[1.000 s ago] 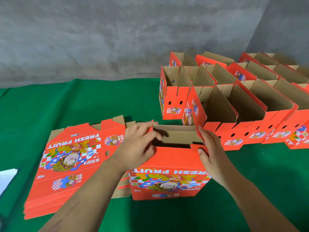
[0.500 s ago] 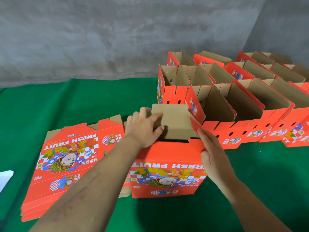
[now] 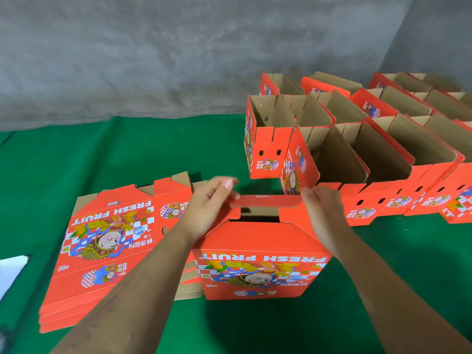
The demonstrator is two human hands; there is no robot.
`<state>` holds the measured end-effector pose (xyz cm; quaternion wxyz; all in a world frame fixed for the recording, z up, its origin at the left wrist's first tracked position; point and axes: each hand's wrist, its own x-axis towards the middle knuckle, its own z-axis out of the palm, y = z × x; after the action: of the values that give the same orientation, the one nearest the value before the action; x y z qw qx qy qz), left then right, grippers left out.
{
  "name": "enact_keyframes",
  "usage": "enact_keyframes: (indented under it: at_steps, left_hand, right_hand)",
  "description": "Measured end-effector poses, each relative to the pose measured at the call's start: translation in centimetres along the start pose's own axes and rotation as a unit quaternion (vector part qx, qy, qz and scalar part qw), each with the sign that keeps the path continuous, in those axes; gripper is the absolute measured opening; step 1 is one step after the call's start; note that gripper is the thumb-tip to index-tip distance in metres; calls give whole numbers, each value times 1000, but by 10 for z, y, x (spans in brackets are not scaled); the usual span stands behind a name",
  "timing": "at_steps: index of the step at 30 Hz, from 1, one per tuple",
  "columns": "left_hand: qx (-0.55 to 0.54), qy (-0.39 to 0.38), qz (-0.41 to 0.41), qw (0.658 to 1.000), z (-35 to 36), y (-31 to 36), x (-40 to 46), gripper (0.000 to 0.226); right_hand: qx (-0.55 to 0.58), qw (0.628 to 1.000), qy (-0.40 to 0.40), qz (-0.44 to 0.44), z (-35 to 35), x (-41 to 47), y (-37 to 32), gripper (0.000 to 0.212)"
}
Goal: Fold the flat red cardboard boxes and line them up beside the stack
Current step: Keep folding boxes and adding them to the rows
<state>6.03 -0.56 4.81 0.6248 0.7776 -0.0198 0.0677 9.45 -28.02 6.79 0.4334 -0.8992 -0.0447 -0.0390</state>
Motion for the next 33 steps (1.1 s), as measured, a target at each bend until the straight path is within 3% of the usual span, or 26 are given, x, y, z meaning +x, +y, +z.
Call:
enact_keyframes:
  at_steps: [1, 2, 4, 6, 9, 11, 13, 15, 17, 18, 21, 23, 24, 27, 29, 30, 33]
  left_hand:
    - [68, -14, 10, 998, 0, 1, 0, 47]
    - [216, -23, 35, 976, -1, -1, 2, 52]
    - [456, -53, 67, 886, 2, -3, 6, 71]
    - [526, -78, 29, 846, 8, 0, 9, 83]
    - [604, -84, -39, 792, 27, 3, 11, 83]
    - [612, -85, -77, 783, 30, 7, 13, 79]
    - [548, -94, -100, 825, 21, 9, 17, 76]
    - [406, -83, -109, 904, 6, 9, 21, 70]
    - [228, -34, -111, 967, -2, 11, 19, 57]
    - [145, 9, -116, 983, -3, 10, 16, 52]
    - [-20, 134, -231, 963, -8, 7, -3, 68]
    - [-121, 54, -360, 924, -8, 11, -23, 81]
    - [-150, 15, -386, 910, -5, 17, -35, 79]
    - [-136, 16, -356, 925, -6, 28, -55, 69]
    - [-164, 35, -358, 919, -4, 39, -62, 96]
    - [-192, 24, -350, 917, -6, 46, -66, 98]
    - [-272, 40, -314, 909, -12, 61, -75, 66]
  right_hand:
    - [6, 1000, 10, 1, 5, 3, -2, 40]
    - [-19, 1000, -12, -9, 9, 4, -2, 41]
    - [-146, 984, -88, -47, 12, 3, 3, 75]
    - [-220, 969, -106, -49, 17, 1, 8, 90]
    - [-340, 938, -58, -43, 27, 2, 7, 87]
    - [-393, 917, -52, -45, 33, 3, 5, 85]
    - [-377, 923, -71, -34, 33, 4, 4, 85]
    - [-311, 945, -102, -3, 28, 9, 3, 86]
    - [-169, 974, -144, 48, 19, 18, -2, 81]
    - [-68, 984, -144, 81, 14, 21, -5, 73]
    - [125, 976, -76, 162, 3, 17, -3, 45]
    - [175, 946, -85, 258, -4, 4, 4, 49]
    - [219, 919, -101, 311, -7, -1, 7, 53]
    - [324, 865, -140, 356, -16, -8, -1, 50]
    - [379, 855, -127, 331, -23, -4, -6, 49]
    - [412, 846, -118, 316, -30, -1, -9, 51]
    - [472, 822, -132, 289, -52, 2, -14, 47]
